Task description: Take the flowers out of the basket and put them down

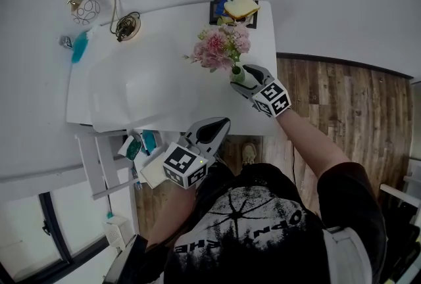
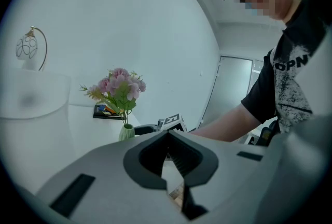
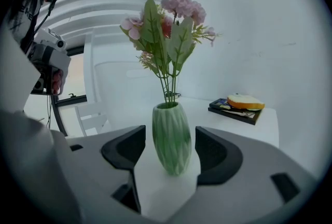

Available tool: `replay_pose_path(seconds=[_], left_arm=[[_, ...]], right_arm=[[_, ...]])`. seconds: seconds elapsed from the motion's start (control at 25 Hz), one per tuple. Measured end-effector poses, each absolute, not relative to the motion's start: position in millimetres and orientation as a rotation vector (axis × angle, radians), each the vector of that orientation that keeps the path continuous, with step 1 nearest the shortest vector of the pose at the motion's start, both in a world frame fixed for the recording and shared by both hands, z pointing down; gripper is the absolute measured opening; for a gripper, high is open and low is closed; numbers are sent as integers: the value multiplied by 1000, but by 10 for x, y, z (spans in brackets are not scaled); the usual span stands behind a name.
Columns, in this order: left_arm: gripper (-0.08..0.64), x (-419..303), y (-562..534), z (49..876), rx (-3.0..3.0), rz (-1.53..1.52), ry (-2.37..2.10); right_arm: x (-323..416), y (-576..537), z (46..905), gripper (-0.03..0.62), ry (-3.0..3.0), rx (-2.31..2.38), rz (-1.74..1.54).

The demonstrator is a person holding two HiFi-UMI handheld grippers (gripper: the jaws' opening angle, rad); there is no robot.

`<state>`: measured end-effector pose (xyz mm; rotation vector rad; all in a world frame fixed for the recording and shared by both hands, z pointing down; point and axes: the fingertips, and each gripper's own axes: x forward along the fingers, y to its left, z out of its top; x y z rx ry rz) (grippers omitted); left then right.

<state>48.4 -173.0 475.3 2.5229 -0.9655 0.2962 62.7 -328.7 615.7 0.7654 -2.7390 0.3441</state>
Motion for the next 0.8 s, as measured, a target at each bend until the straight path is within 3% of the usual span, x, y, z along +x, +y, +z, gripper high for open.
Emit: replay_pose_path(seconds=[0.52, 0.68, 0.8], left_arm=[[15, 602, -1896, 4477, 2601, 218, -1009], [15, 613, -1969, 4382, 2634, 205, -1015], [15, 623, -2012, 4316, 2649, 190, -1016]], right_arm=[[975, -2884, 5307, 280, -2843, 750, 315], [990, -2748, 4905, 84, -2914, 729, 288], [999, -2647, 4613, 23, -2969, 711, 276]])
